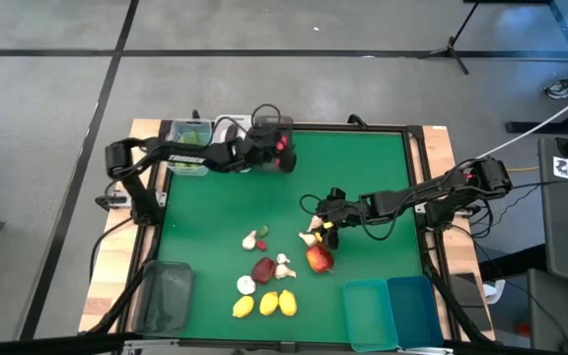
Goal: Sort produce into baskets
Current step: Put the white garlic into the bottom black bin
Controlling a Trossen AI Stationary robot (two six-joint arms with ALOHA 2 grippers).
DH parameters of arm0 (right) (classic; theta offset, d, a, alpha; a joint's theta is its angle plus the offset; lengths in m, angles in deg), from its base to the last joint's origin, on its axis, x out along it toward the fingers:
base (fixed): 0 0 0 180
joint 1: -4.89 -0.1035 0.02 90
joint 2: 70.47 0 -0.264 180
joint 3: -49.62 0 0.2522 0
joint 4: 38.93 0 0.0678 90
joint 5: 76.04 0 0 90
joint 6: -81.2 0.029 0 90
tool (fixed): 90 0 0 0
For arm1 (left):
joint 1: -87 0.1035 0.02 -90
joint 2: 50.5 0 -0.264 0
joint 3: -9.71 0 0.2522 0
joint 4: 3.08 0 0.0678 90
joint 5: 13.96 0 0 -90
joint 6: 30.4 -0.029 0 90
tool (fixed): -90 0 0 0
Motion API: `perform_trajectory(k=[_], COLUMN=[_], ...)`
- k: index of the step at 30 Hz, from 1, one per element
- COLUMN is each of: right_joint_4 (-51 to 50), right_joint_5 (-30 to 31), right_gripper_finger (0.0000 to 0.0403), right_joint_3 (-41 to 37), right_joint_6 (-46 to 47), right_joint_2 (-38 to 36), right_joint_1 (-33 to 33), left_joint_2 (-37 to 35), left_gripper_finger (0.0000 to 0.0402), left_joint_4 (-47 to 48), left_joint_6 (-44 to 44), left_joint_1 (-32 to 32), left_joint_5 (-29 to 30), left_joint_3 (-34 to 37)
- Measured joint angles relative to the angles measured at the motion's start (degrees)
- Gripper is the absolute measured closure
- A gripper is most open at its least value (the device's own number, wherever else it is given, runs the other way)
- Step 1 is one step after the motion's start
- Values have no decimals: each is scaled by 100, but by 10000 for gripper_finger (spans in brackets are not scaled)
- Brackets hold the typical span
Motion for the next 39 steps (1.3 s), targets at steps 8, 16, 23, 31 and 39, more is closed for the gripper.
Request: perform_trajectory(k=[8, 16, 23, 31, 39], right_joint_4=[-28, 4, 22, 39, 131], right_joint_5=[0, 0, 0, -1, -1], right_gripper_finger=[86, 86, 86, 86, 86], right_joint_3=[0, 0, 0, 0, 0], right_joint_6=[-25, -13, 35, 74, 80], right_joint_2=[0, 0, 0, 0, 0], right_joint_1=[2, 2, 0, 1, 1], left_joint_2=[-1148, -2140, -2404, -2401, -2369], left_gripper_finger=[139, 137, 137, 137, 137], left_joint_4=[2047, 2516, 1071, 570, 622], left_joint_6=[-1052, -70, 454, 632, 808], left_joint_1=[-1216, -2508, -3460, -4140, -4529], left_joint_5=[-27, 656, 887, 1112, 1121], left_joint_3=[-4, 740, 1907, 2406, 2644])
